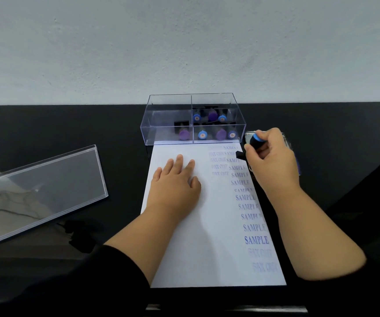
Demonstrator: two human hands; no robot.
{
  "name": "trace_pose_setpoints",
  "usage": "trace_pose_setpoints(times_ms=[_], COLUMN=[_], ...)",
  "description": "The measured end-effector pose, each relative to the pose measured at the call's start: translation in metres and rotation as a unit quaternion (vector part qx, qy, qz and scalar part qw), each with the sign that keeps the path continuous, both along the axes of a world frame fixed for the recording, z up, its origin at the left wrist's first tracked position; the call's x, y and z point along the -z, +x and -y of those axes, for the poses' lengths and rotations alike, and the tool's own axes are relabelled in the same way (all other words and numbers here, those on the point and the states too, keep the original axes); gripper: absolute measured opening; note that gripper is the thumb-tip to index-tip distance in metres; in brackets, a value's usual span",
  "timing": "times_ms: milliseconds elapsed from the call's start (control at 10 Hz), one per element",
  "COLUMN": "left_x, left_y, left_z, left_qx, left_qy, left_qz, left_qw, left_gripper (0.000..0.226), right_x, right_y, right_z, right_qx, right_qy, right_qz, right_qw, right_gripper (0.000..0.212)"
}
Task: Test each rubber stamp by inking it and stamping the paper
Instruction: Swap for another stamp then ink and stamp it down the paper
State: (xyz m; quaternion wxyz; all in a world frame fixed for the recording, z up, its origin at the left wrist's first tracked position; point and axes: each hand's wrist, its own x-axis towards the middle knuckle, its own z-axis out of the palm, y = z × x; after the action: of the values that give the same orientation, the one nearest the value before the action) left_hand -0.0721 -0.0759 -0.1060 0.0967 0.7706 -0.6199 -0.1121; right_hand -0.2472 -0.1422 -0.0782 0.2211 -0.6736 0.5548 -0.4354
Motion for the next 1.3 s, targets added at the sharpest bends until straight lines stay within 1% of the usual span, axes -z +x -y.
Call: trace_pose_setpoints(times_ms=[1000,1300], left_x=[-0.0009,-0.0007], left_y=[-0.0008,-0.0004], left_z=[-0.0009,-0.0012], left_qx=[-0.004,-0.007], left_qy=[-0.008,-0.008], left_qz=[-0.004,-0.005], left_qw=[1.0,1.0], left_gripper=[0.052,0.052], right_x=[-0.0014,-0.0028], right_y=[-0.0006,-0.0066], right_z=[-0.0007,0.0033], right_qx=[-0.005,-0.003], right_qy=[0.013,0.022], right_qz=[-0.002,-0.033], right_qw=[1.0,0.999], right_gripper=[0.021,0.02])
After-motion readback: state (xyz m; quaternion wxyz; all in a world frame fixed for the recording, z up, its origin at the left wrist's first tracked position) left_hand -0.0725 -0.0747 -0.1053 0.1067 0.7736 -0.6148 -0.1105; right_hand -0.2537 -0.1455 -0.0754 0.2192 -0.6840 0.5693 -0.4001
